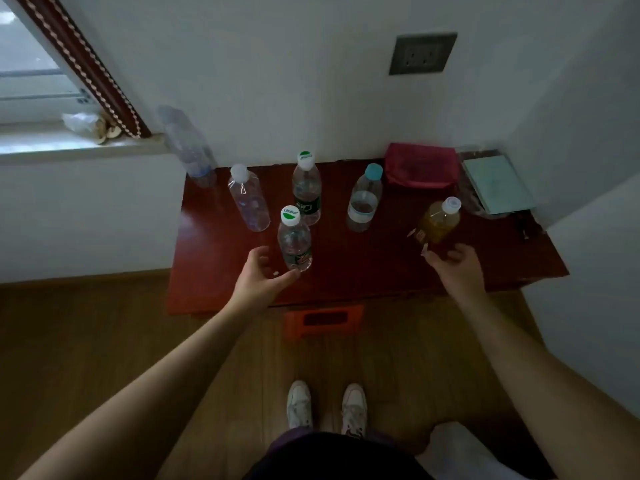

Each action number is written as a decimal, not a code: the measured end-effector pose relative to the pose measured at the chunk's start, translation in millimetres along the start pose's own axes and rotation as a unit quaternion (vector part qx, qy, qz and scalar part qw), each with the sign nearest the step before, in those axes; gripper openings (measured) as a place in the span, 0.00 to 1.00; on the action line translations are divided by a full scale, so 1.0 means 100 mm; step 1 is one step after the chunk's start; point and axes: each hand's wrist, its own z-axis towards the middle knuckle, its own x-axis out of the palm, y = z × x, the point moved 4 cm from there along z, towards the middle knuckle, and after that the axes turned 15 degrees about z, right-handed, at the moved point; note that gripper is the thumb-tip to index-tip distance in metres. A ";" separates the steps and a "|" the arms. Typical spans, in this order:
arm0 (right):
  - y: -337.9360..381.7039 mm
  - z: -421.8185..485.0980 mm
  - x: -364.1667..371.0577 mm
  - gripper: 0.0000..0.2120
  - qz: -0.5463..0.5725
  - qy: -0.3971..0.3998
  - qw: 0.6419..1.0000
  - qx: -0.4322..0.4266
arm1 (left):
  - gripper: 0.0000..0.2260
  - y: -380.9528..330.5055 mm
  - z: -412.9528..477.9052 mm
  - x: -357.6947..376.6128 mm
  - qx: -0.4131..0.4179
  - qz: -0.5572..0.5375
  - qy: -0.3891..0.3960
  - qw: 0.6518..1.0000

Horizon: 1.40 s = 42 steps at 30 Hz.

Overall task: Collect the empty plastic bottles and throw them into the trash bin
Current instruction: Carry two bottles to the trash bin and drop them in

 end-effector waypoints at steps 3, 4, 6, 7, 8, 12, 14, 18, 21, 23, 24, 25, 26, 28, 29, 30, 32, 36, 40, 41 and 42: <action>0.13 0.22 0.05 0.41 0.016 -0.002 1.000 -0.022 | 0.42 -0.14 0.09 0.17 -0.001 -0.002 -0.028 1.000; 0.16 0.29 0.08 0.41 0.022 -0.005 0.999 -0.024 | 0.42 -0.16 0.11 0.24 -0.008 -0.005 -0.037 0.999; 0.15 0.41 0.12 0.41 0.023 -0.006 0.999 -0.038 | 0.38 -0.19 0.17 0.33 -0.016 -0.008 -0.065 0.998; 0.13 0.47 0.15 0.40 0.022 -0.005 0.999 -0.046 | 0.36 -0.20 0.21 0.36 -0.015 -0.010 -0.076 0.997; 0.13 0.51 0.17 0.38 0.021 0.000 0.998 -0.051 | 0.34 -0.22 0.24 0.38 -0.013 -0.011 -0.082 0.997; 0.12 0.63 0.23 0.34 0.003 -0.007 0.998 -0.065 | 0.30 -0.21 0.38 0.40 -0.019 -0.017 -0.104 0.994; 0.11 0.60 0.23 0.33 -0.007 0.004 0.997 -0.073 | 0.28 -0.20 0.42 0.38 -0.022 -0.021 -0.109 0.994; 0.17 0.33 0.24 0.30 -0.016 0.050 0.994 -0.094 | 0.25 -0.25 0.37 0.31 -0.008 -0.059 -0.111 0.992; 0.23 0.02 0.29 0.31 -0.031 0.094 0.989 -0.108 | 0.25 -0.23 0.16 0.18 0.016 -0.076 -0.104 0.992; 0.23 -0.23 0.37 0.33 -0.038 0.134 0.984 -0.114 | 0.26 -0.10 -0.07 0.06 0.019 -0.079 -0.100 0.992; 0.21 -0.35 0.41 0.34 -0.039 0.155 0.980 -0.119 | 0.27 0.00 -0.20 0.01 0.016 -0.083 -0.094 0.992; 0.18 -0.46 0.45 0.34 -0.042 0.176 0.975 -0.126 | 0.28 0.10 -0.34 -0.02 0.010 -0.091 -0.085 0.992; 0.15 -0.57 0.50 0.34 -0.046 0.198 0.970 -0.131 | 0.29 0.22 -0.49 -0.03 -0.001 -0.097 -0.079 0.992; 0.10 -0.77 0.67 0.32 -0.051 0.250 0.957 -0.137 | 0.28 0.51 -0.83 -0.09 -0.041 -0.103 -0.100 0.989; 0.08 -0.89 0.79 0.31 -0.053 0.284 0.947 -0.138 | 0.27 0.69 -1.04 -0.14 -0.070 -0.105 -0.124 0.984; 0.05 -1.03 0.94 0.30 -0.054 0.320 0.936 -0.138 | 0.26 0.87 -1.26 -0.19 -0.100 -0.103 -0.149 0.978; -0.02 -1.31 1.24 0.29 -0.061 0.390 0.909 -0.132 | 0.25 1.21 -1.76 -0.27 -0.157 -0.094 -0.198 0.963; -0.20 -1.88 1.81 0.29 -0.116 0.511 0.841 -0.133 | 0.25 1.79 -2.85 -0.25 -0.262 -0.110 -0.297 0.912; -0.29 -2.53 2.34 0.28 -0.158 0.610 0.762 -0.148 | 0.24 2.22 -3.91 -0.06 -0.374 -0.148 -0.396 0.826; -0.31 -2.70 2.47 0.28 -0.164 0.630 0.743 -0.154 | 0.24 2.30 -4.14 -0.03 -0.396 -0.160 -0.420 0.801; -0.32 -2.86 2.60 0.28 -0.168 0.650 0.724 -0.159 | 0.24 2.37 -4.34 0.00 -0.415 -0.173 -0.438 0.778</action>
